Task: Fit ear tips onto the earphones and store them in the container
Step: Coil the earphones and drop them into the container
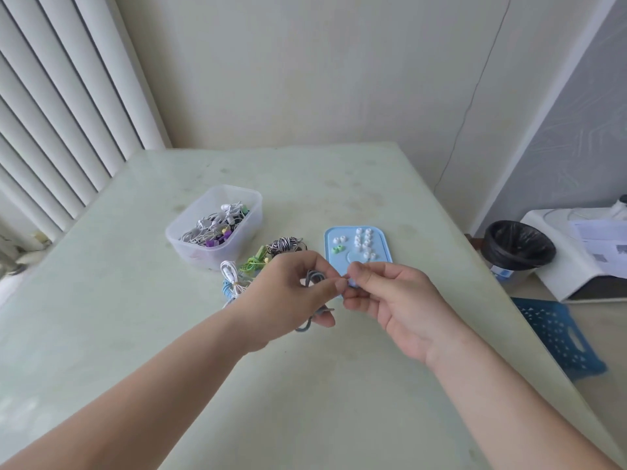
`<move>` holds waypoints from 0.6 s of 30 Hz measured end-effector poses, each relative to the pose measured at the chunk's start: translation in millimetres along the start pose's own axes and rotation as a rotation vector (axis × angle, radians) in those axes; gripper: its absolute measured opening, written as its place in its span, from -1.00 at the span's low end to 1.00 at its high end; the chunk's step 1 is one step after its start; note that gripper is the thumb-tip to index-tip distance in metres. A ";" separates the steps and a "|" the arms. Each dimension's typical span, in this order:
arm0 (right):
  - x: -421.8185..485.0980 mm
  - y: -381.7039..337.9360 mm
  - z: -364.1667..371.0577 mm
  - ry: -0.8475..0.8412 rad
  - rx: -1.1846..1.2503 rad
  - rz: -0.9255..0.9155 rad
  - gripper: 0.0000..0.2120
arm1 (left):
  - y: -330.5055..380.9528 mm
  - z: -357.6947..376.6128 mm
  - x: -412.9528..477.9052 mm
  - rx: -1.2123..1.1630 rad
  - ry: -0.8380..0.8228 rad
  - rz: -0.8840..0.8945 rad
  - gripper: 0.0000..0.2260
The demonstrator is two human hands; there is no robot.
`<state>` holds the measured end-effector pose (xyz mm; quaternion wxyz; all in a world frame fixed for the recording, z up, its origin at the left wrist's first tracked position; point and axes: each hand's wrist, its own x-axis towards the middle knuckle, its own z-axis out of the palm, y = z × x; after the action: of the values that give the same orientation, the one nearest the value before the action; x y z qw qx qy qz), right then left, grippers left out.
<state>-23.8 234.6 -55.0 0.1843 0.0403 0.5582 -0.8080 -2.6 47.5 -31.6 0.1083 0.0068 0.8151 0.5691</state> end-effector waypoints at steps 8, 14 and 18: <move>8.2 -4.8 -20.1 0.023 0.044 0.065 -0.80 | -18.7 18.6 17.7 -0.020 0.062 0.163 -0.81; 14.9 -7.7 -19.8 0.048 -0.032 0.049 -0.83 | -22.4 19.7 26.2 0.131 0.079 0.239 -0.86; 10.4 -9.1 -21.1 -0.074 0.027 0.073 -0.73 | -24.5 20.7 27.7 0.031 0.129 0.182 -0.91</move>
<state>-39.5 254.0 -57.7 0.2335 0.0333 0.5381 -0.8092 -23.1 61.7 -65.8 0.0033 0.0460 0.8251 0.5630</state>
